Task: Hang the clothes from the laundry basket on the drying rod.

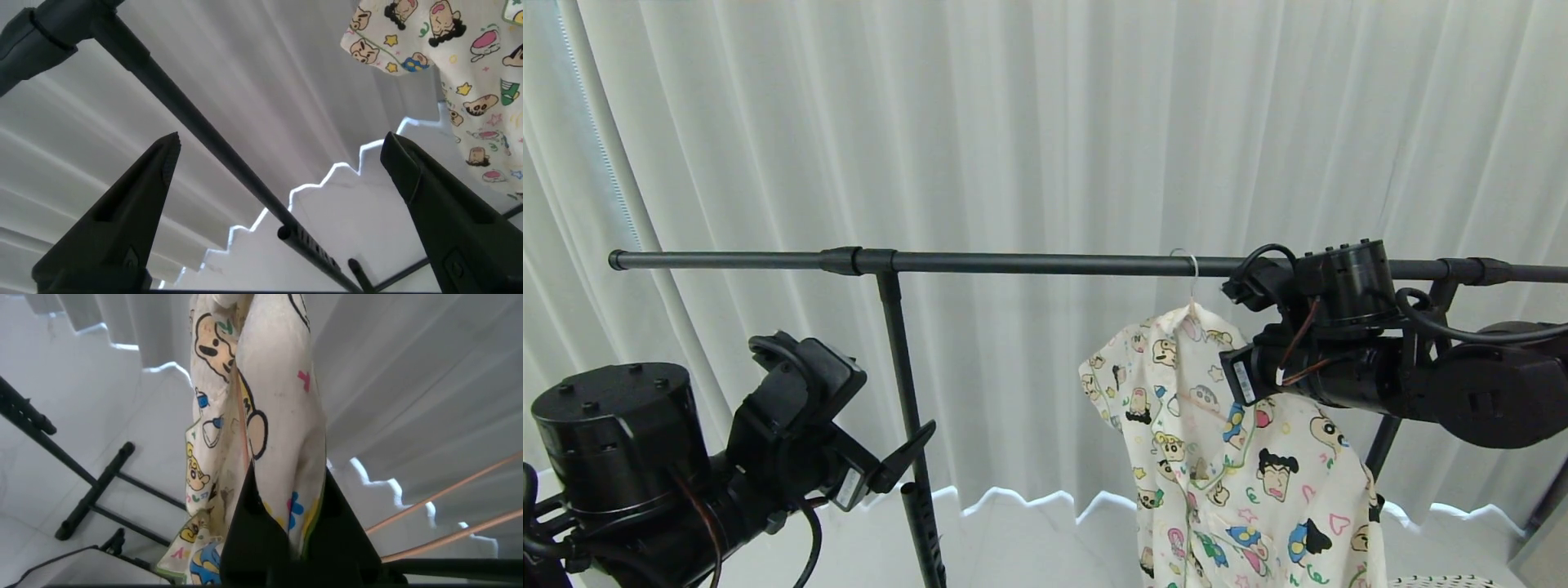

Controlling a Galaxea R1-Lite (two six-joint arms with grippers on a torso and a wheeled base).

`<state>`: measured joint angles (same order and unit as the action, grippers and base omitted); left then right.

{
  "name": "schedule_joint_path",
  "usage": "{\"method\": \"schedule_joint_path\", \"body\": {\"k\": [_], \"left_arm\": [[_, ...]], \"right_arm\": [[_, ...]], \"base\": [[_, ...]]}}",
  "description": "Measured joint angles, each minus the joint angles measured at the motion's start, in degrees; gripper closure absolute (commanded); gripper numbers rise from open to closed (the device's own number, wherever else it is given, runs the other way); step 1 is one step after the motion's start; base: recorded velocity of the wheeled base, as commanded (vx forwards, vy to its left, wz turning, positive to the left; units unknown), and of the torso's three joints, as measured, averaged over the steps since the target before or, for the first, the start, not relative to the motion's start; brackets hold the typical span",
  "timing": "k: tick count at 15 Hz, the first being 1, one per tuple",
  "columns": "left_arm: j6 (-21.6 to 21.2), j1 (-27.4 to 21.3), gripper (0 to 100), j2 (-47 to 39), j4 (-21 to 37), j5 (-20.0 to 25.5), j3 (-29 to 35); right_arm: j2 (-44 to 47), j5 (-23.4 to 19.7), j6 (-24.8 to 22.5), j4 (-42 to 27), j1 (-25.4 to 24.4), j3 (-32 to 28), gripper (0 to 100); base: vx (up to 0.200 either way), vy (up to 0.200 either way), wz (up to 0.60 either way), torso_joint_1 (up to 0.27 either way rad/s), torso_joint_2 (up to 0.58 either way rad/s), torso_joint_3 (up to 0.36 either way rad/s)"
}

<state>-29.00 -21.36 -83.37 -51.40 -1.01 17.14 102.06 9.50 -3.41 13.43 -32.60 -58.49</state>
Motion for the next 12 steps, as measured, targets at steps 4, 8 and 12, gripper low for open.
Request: {"method": "schedule_joint_path", "body": {"k": [4,8,12], "left_arm": [[0.0,0.1,0,0.1,0.0,0.0,0.1],[0.5,2.8,0,0.3,-0.1,-0.2,0.1],[0.7,8.1,0,0.9,-0.1,-0.5,-0.1]], "right_arm": [[-1.6,0.0,0.0,0.1,0.0,0.1,0],[-7.4,-0.1,1.8,-0.3,-0.4,1.2,0],[-16.9,1.1,1.9,-1.1,-0.4,6.2,0]], "base": [[0.0,0.0,0.0,0.0,0.0,0.0],[0.0,0.0,0.0,0.0,0.0,0.0],[0.0,0.0,0.0,0.0,0.0,0.0]]}}
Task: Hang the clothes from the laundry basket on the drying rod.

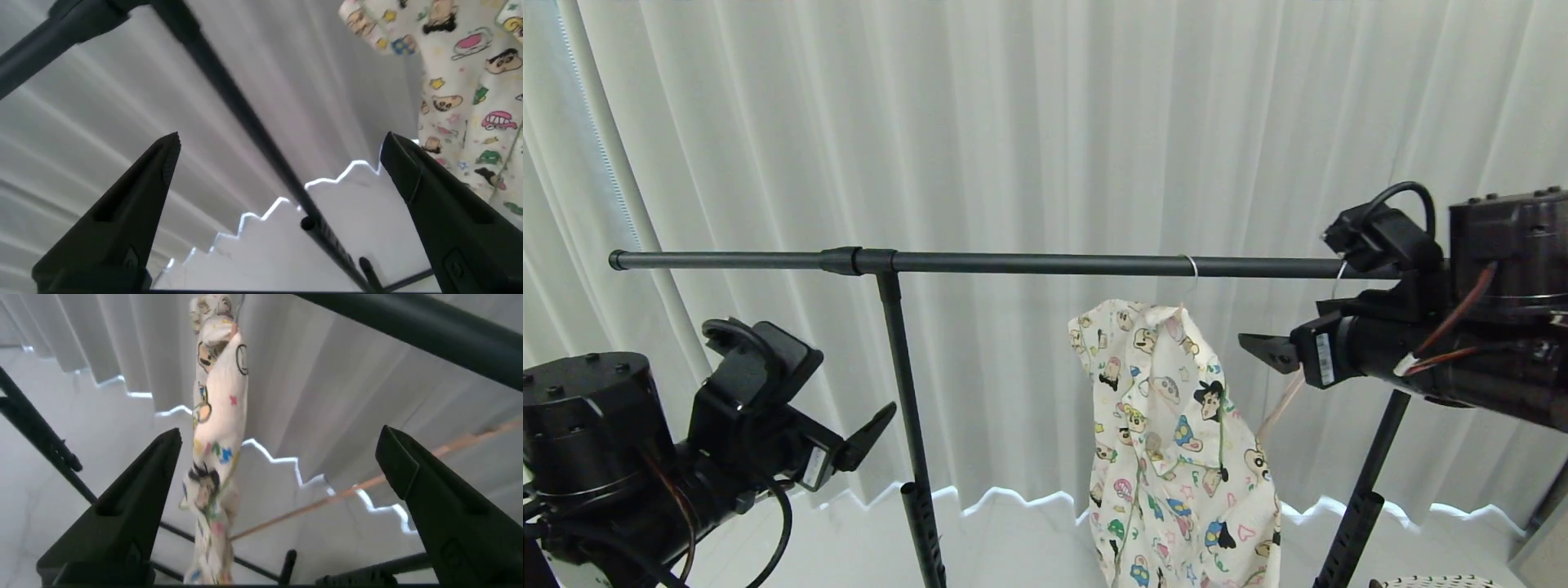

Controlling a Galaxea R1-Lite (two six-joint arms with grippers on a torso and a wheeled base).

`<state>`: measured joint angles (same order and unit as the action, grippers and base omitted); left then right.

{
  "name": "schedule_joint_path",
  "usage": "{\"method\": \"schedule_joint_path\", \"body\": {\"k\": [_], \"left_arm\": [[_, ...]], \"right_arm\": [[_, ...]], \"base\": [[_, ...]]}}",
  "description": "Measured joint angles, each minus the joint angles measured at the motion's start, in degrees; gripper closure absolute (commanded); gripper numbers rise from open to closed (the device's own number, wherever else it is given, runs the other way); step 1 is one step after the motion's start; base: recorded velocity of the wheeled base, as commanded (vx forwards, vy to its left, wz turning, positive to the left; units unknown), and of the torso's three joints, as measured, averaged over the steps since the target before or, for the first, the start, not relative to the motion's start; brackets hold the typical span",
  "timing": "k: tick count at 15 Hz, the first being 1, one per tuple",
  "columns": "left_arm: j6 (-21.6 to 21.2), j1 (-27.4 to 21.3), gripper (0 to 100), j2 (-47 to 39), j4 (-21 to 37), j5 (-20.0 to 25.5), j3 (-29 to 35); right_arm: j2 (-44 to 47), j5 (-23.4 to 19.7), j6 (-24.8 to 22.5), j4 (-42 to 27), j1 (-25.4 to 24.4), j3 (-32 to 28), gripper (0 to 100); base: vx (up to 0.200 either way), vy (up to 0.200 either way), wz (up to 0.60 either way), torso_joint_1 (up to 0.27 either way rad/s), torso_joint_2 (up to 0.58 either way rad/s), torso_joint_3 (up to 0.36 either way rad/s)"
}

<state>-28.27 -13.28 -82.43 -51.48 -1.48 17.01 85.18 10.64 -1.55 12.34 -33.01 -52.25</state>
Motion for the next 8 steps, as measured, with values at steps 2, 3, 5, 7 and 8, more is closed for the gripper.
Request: {"method": "schedule_joint_path", "body": {"k": [2,3,5,7,8], "left_arm": [[0.1,4.2,0,0.7,0.0,0.0,-1.1],[0.2,7.1,0,1.1,0.0,0.0,-2.4],[2.2,13.1,0,2.4,0.0,0.0,-6.5],[4.7,17.3,0,4.2,0.0,0.1,-10.4],[4.9,18.8,0,5.4,0.0,0.1,-12.6]], "right_arm": [[-5.7,3.4,-0.1,-3.6,0.9,3.3,0],[-8.6,4.7,-0.2,-6.1,2.2,4.9,0],[-14.4,5.9,-1.2,-9.4,6.8,8.6,0],[-19.4,6.2,-4.1,-10.1,13.9,12.7,0],[-22.1,6.2,-6.3,-10.3,18.3,15.5,0]], "base": [[0.0,0.0,0.0,0.0,0.0,0.0],[0.0,0.0,0.0,0.0,0.0,0.0],[0.0,0.0,0.0,0.0,0.0,0.0],[0.0,0.0,0.0,0.0,0.0,0.0],[0.0,0.0,0.0,0.0,0.0,0.0]]}}
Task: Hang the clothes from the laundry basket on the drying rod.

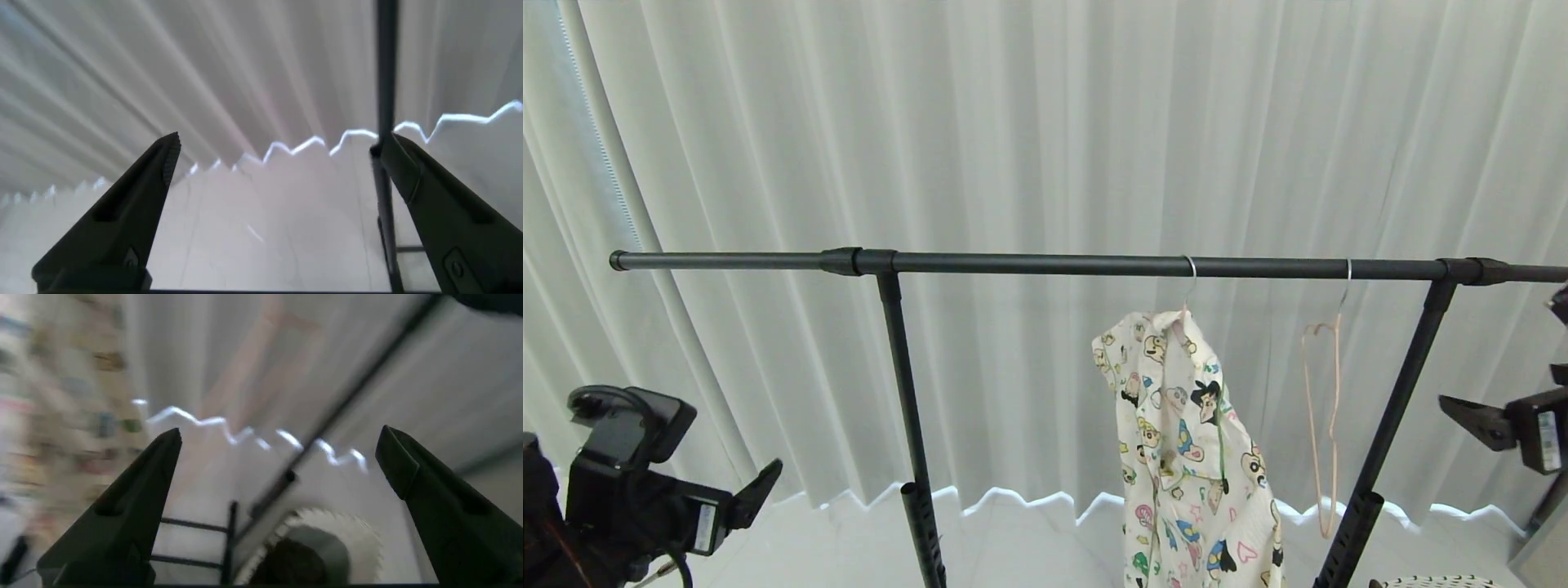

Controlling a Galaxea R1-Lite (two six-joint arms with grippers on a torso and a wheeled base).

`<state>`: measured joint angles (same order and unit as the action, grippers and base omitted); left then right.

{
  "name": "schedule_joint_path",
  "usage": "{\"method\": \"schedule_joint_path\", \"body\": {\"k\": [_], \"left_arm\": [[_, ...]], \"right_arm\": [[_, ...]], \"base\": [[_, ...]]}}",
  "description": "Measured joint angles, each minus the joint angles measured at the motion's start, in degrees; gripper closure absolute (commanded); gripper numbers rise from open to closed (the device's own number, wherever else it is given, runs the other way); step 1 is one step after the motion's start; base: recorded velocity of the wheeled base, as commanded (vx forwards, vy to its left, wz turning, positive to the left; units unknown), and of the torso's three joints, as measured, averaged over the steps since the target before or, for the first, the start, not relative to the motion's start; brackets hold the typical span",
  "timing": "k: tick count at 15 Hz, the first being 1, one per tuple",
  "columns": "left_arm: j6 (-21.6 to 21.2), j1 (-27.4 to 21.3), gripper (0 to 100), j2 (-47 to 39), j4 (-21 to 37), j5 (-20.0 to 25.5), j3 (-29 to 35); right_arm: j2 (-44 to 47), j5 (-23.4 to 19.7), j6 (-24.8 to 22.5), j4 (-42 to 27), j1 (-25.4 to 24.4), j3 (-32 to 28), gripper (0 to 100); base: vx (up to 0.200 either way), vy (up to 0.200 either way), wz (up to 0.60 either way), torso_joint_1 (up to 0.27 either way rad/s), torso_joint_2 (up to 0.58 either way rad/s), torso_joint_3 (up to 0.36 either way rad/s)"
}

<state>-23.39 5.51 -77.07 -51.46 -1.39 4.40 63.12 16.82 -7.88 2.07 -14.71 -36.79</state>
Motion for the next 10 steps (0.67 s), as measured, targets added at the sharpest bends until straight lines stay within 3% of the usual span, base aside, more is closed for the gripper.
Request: {"method": "schedule_joint_path", "body": {"k": [3,6,10], "left_arm": [[0.1,2.1,0,3.5,0.7,-0.6,-3.7],[2.5,2.4,0,5.0,2.1,-6.1,-4.3],[3.1,2.3,0,7.8,6.3,-6.6,-4.4]], "right_arm": [[-7.6,0.1,-4.5,-0.3,9.8,9.9,0],[-14.8,0.1,-8.6,-0.3,15.0,18.4,0],[-23.9,0.1,-12.4,-0.4,20.6,27.5,0]], "base": [[0.0,0.0,0.0,0.0,0.0,0.0],[-0.2,0.0,0.0,0.004,0.0,0.002],[-0.2,0.0,0.0,-0.004,0.0,0.008]]}}
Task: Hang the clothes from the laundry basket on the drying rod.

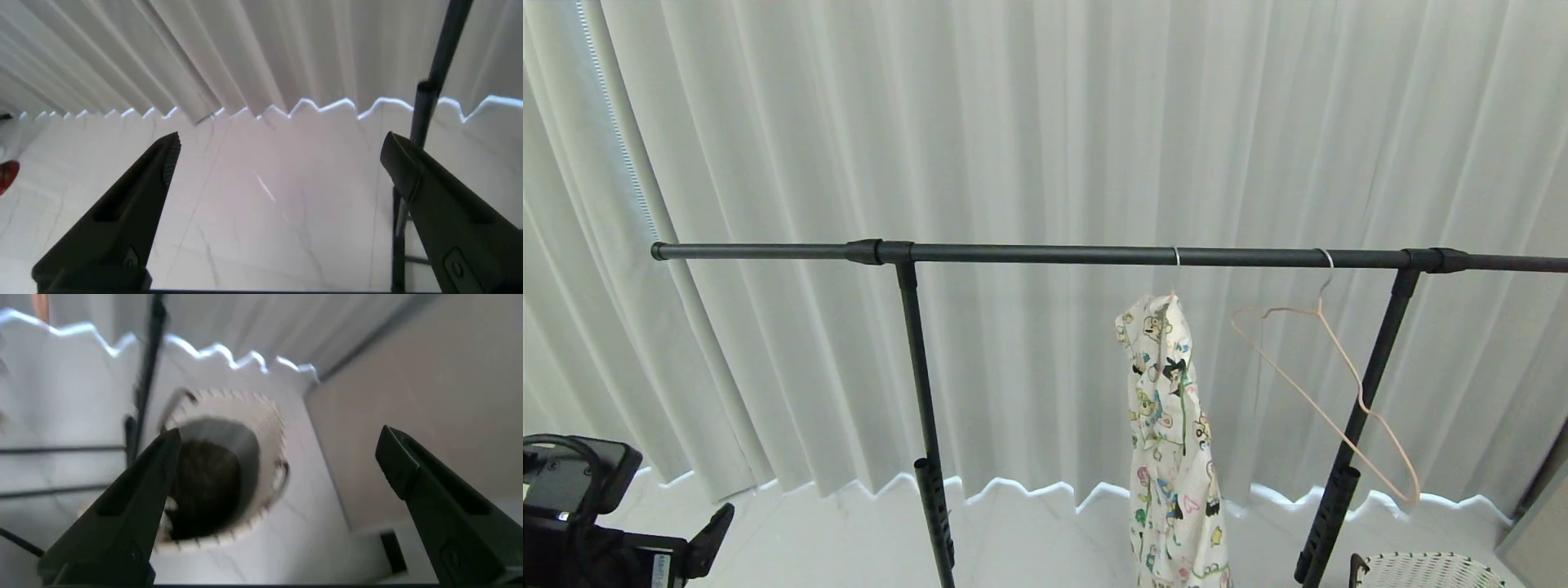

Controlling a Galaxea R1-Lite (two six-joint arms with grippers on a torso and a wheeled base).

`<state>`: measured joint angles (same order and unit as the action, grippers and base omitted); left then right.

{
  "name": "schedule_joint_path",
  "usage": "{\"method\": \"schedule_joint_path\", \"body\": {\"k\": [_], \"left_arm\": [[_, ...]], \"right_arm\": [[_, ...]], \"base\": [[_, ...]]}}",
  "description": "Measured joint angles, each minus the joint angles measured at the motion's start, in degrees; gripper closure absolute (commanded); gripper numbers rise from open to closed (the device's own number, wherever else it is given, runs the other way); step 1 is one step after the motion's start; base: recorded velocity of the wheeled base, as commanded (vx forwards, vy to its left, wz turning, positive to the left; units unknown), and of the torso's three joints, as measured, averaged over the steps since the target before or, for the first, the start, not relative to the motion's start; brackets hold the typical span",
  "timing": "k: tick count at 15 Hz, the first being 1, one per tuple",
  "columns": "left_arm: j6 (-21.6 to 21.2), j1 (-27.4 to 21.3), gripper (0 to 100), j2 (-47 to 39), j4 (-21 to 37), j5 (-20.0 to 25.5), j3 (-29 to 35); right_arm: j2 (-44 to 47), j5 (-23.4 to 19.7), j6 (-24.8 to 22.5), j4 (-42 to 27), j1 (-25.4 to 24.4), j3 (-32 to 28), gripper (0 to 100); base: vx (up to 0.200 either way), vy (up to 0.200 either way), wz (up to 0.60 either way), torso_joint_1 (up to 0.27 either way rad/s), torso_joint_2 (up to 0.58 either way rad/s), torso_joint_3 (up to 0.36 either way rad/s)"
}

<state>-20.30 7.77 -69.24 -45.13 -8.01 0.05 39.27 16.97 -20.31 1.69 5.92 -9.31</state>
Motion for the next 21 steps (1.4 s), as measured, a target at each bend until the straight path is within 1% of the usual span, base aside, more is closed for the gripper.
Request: {"method": "schedule_joint_path", "body": {"k": [1,2,4,8,9,10,11,12,15,18,20,21], "left_arm": [[-0.1,0.0,0,1.0,2.5,0.0,0.0],[-0.1,-0.1,0,2.9,6.4,0.0,0.0],[-0.3,-0.1,0,9.4,15.8,0.2,0.0],[-0.3,-0.4,0,27.1,35.5,2.2,0.0],[-0.2,-0.9,0,31.0,38.9,3.0,0.0],[-0.1,-2.0,0,34.5,40.8,3.5,0.0],[-0.1,-3.4,0,37.1,41.4,3.8,0.0],[0.0,-5.0,0,39.0,41.6,3.9,0.0],[1.4,-10.4,0,41.8,41.7,3.1,0.1],[6.8,-12.1,0,41.6,41.9,-1.0,0.1],[11.2,-12.4,0,41.5,42.5,-4.2,0.1],[12.0,-12.4,0,41.5,42.7,-4.7,0.1]], "right_arm": [[-1.7,0.0,-0.2,0.1,0.6,1.3,0],[-3.9,0.0,-0.4,-0.6,0.9,2.8,0],[-7.9,0.0,-0.5,-3.3,1.2,4.9,0],[-11.9,-0.2,0.1,-4.6,1.3,6.0,0],[-12.2,-0.1,0.7,-4.6,1.3,6.0,0],[-12.5,-0.2,0.8,-4.6,1.3,6.0,0],[-12.8,-0.1,0.9,-4.6,1.3,6.0,0],[-13.0,-0.1,1.2,-4.6,1.2,6.1,0],[-13.3,0.0,6.0,-4.7,1.3,6.1,0],[-12.9,0.5,6.5,-4.8,1.2,6.1,0],[-12.1,0.6,6.5,-4.9,1.1,6.1,0],[-11.7,0.6,6.5,-4.9,1.1,6.1,0]], "base": [[-0.2,0.0,0.0,0.002,0.0,0.002],[-0.2,0.0,0.0,0.002,0.0,0.002],[-0.2,0.0,0.0,0.002,0.0,0.005],[-0.2,0.0,0.0,0.005,0.0,0.001],[-0.2,0.0,0.0,0.007,0.0,0.002],[-0.2,0.0,0.0,0.002,0.0,0.002],[-0.2,0.0,0.0,0.002,0.0,-0.002],[0.0,0.0,0.0,0.0,0.0,0.0],[0.0,0.0,0.0,0.0,0.0,0.0],[0.0,0.0,0.0,-0.028,0.06,0.03],[0.0,0.0,0.0,-0.178,0.4,0.193],[0.0,0.0,0.0,-0.242,0.49,0.242]]}}
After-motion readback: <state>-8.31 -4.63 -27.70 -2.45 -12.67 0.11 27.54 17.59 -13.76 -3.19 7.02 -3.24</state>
